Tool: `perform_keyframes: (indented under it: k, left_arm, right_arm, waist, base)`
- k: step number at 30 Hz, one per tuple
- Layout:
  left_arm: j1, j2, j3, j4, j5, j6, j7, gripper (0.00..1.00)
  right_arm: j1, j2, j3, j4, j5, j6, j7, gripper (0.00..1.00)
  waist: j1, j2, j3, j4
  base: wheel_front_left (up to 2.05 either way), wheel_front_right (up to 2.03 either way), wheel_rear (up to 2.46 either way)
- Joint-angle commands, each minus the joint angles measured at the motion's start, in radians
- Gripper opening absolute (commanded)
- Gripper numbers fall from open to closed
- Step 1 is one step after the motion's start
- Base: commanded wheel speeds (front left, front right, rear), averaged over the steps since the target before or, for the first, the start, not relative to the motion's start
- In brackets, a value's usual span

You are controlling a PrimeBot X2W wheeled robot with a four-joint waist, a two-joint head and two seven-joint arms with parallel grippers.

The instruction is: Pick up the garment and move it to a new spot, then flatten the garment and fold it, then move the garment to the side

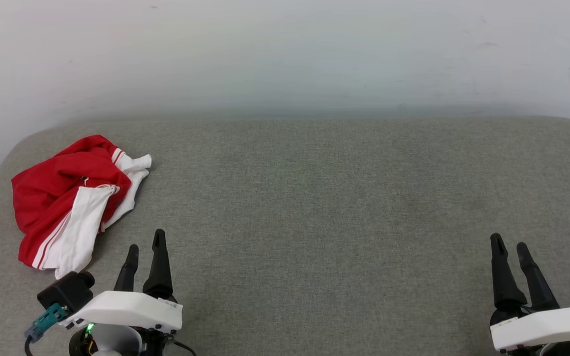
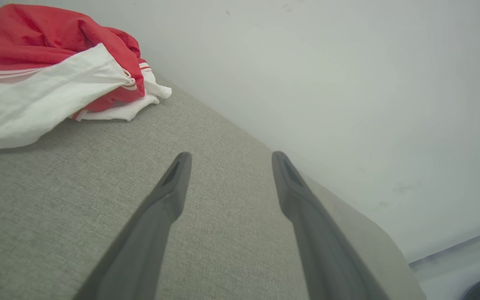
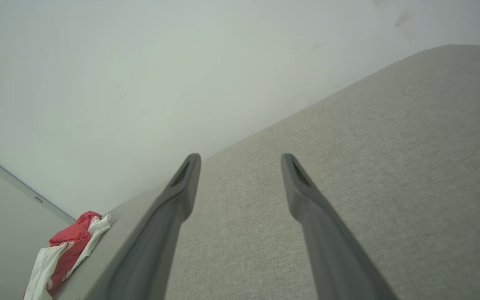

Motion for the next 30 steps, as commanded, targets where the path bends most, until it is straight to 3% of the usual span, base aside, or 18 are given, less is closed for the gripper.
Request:
perform_keyframes:
  k: [1, 30]
  left_arm:
    - [-0.002, 0.004, -0.006, -0.014, 0.034, 0.003, -0.009, 1.0]
    - [0.024, 0.017, -0.068, -0.031, 0.364, 0.048, -0.085, 1.0]
  right_arm:
    - [0.003, -0.001, -0.003, -0.01, -0.034, 0.0, -0.01, 1.0]
    - [0.047, -0.001, 0.002, -0.048, -0.347, 0.0, -0.088, 1.0]
  waist:
    - [0.0, 0.0, 0.0, 0.0]
    - [0.0, 0.0, -0.003, 0.009]
  base:
    - [0.0, 0.0, 0.0]
    - [0.0, 0.0, 0.0]
